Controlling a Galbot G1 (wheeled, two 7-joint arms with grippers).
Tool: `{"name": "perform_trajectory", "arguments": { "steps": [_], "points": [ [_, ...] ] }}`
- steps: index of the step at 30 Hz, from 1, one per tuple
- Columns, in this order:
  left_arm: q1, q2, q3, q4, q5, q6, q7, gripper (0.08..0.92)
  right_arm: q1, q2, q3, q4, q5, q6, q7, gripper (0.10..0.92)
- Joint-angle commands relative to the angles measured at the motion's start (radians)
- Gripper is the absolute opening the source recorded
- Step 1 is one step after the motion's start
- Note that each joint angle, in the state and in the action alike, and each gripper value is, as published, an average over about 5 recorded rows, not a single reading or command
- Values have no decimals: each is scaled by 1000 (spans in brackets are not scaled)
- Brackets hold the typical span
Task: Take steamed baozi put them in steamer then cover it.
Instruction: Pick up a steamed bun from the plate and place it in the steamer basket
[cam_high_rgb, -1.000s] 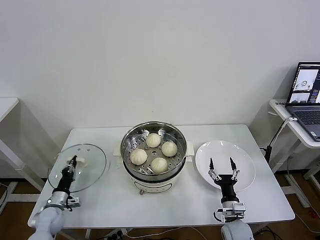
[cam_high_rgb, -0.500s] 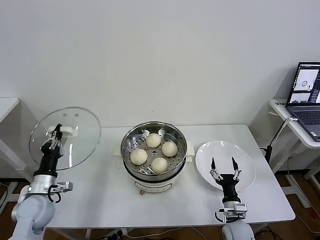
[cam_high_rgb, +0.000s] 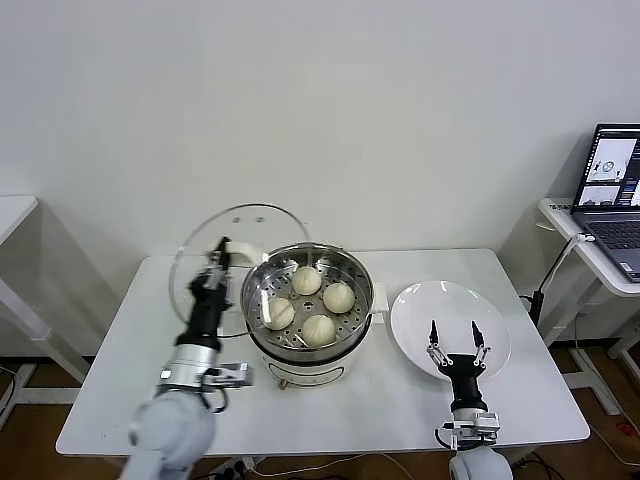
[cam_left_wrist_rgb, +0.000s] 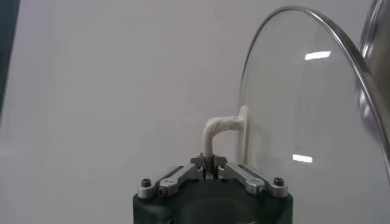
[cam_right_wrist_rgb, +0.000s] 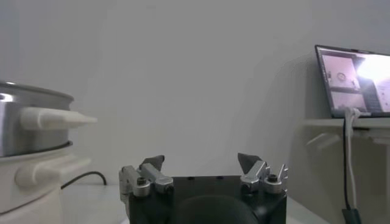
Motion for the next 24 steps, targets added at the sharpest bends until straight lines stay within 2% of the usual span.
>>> {"name": "perform_trajectory", "arguments": {
  "steps": [1,8,24],
  "points": [
    [-106,-158,260,114,219,157,155,188,11,4,3,-26,-4,6,-3,823],
    [-115,-200,229,170,355,173,226,188,30,14,-3,-56,-15,12,-8,823],
    [-126,-239,248,203,399,191,246,188,34,25,-2,-82,-35,18,-15,823]
  ]
}}
